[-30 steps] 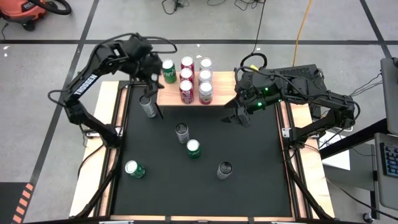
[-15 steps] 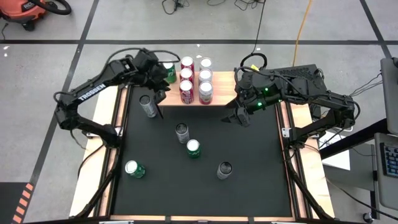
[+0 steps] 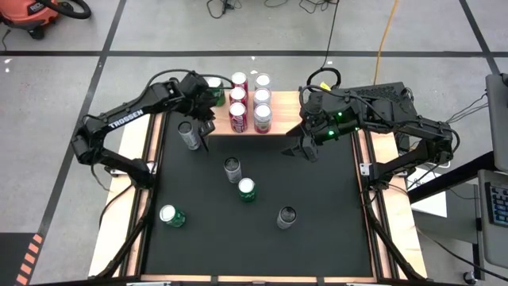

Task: Place canned beverage on shelf
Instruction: Put the bottom green soda can on the shelf

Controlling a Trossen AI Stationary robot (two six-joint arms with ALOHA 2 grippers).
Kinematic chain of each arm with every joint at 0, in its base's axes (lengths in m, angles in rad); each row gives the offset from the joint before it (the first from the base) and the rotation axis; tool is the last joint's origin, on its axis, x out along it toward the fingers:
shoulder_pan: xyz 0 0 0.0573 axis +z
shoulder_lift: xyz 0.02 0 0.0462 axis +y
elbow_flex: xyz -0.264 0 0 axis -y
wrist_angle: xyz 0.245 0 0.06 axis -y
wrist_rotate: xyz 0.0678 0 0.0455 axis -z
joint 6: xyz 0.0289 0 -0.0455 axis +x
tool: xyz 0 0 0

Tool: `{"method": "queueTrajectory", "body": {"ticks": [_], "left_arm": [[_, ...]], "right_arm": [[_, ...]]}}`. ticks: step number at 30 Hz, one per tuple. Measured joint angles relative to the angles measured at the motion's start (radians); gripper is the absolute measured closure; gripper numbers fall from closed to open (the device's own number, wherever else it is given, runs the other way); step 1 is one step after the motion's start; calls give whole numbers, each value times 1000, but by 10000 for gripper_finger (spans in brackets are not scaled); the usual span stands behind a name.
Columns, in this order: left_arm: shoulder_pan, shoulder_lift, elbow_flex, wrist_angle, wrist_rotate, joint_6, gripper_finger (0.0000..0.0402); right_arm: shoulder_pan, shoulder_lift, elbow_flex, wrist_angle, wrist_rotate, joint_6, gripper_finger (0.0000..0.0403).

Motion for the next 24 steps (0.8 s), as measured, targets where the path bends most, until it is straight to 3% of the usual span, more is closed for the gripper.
{"method": "queueTrajectory", "body": {"ticks": [4,10,24], "left_arm": [[4,4,0,55,-62,61,333],[29,17,0,122,-67,178,337],[74,73,0,186,-66,208,378]], "right_arm": [[0,0,0,0,26,-6,3],[0,0,0,0,49,-6,3],[0,0,0,0,49,-17,3]]}}
